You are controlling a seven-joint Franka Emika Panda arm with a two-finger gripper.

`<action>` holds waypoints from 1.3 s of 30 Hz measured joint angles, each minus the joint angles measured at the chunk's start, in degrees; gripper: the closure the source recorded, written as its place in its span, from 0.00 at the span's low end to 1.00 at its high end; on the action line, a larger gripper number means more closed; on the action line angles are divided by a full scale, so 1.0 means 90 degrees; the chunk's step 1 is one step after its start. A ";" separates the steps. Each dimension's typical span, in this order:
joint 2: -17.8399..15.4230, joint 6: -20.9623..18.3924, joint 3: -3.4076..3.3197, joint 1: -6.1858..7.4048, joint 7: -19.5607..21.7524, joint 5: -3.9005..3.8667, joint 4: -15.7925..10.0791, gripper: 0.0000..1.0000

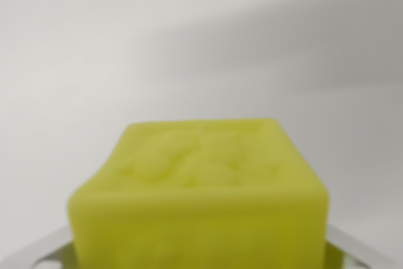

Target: Pick yellow cube

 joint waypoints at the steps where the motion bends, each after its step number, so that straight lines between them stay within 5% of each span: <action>1: -0.0034 -0.0040 0.0000 0.0000 -0.0001 0.0002 0.0006 1.00; 39: -0.1060 -0.1502 0.0000 0.0002 -0.0036 0.0051 0.0444 1.00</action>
